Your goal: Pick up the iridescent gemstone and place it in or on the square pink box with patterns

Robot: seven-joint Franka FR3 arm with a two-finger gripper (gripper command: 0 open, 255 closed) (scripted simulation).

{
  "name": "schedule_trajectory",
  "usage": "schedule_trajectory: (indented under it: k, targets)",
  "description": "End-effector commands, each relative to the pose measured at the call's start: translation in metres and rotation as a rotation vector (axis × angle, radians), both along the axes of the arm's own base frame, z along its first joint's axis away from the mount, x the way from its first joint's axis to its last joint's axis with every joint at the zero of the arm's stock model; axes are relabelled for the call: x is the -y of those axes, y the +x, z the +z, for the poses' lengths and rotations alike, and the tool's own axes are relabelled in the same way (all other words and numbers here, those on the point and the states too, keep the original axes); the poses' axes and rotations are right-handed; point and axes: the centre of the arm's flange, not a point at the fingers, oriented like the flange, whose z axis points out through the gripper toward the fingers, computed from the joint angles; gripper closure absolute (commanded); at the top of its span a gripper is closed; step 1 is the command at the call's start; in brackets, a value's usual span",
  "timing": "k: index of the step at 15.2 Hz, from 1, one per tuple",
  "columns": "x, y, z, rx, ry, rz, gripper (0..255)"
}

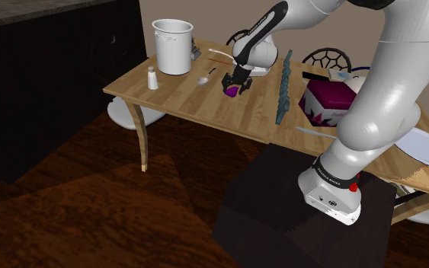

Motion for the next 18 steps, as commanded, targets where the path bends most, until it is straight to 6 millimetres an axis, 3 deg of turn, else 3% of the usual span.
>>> schedule_trajectory:
  k: [1,4,5,14,18]
  targets:
    - [0.000,0.000,0.000,0.000,0.000,0.000,0]
    - [0.000,0.000,0.000,0.000,0.000,0.000,0]
    - [0.000,0.000,0.000,0.000,0.000,0.000,255]
    - [0.000,0.000,0.000,0.000,0.000,0.000,255]
    - [0.000,0.000,0.021,0.000,0.000,0.000,255]
